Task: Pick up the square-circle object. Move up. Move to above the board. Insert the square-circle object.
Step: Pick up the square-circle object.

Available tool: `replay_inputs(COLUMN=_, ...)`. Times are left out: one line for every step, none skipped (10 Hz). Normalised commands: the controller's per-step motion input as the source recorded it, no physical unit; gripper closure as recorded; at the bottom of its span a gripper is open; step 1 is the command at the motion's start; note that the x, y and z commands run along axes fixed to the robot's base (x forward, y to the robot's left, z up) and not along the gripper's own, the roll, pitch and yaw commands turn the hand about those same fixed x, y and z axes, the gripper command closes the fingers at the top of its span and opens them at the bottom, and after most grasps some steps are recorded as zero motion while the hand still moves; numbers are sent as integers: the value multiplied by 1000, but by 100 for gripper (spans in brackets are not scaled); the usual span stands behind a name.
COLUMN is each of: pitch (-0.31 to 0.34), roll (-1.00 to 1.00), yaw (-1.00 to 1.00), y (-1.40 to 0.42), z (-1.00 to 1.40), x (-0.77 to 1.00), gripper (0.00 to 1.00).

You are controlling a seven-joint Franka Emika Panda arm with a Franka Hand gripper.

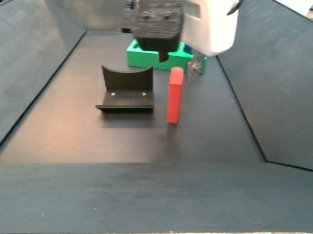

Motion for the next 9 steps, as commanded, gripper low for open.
replay_inputs(pitch=0, roll=-80, yaw=-1000, y=-6, z=-163, x=0, gripper=0)
replay_inputs(pitch=-3, roll=-93, yaw=-1000, y=-14, z=-183, x=0, gripper=0)
replay_inputs(pitch=-3, roll=-91, yaw=-1000, y=-17, z=-186, x=0, gripper=0)
replay_inputs(pitch=-4, roll=-94, yaw=-1000, y=-14, z=-183, x=0, gripper=0)
replay_inputs(pitch=-3, roll=-90, yaw=-1000, y=-17, z=-189, x=0, gripper=0)
replay_inputs(pitch=-1, roll=-89, yaw=-1000, y=-17, z=-191, x=0, gripper=0)
replay_inputs(pitch=-24, roll=-113, yaw=-983, y=-31, z=-226, x=0, gripper=0)
replay_inputs(pitch=-44, roll=-160, yaw=-903, y=0, z=-257, x=23, gripper=0)
replay_inputs(pitch=0, roll=-197, yaw=-734, y=0, z=-289, x=289, gripper=0)
